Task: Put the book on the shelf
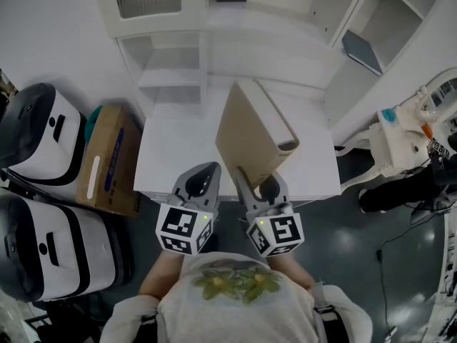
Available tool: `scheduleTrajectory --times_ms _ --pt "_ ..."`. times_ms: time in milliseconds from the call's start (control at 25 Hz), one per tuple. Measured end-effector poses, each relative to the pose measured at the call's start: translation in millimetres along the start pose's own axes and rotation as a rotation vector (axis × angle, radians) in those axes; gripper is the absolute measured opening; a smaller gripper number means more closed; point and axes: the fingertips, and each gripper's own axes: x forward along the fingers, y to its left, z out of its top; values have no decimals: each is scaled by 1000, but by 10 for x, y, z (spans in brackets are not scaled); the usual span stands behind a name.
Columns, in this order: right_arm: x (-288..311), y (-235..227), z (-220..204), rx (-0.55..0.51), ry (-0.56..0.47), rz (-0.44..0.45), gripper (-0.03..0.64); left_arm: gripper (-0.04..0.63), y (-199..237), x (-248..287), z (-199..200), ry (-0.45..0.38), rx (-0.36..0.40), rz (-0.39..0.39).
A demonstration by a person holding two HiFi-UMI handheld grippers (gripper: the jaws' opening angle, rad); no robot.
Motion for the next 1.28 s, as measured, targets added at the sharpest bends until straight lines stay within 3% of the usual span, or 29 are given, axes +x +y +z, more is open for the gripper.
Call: scheduleTrajectory --times_ms 760,1280 --pt "834 -127 383 -67 -69 -90 221 28 625 564 292 -9 3 -105" --pt "1295 -145 352 -113 -76 -150 221 28 1095 807 254 9 -17 -149"
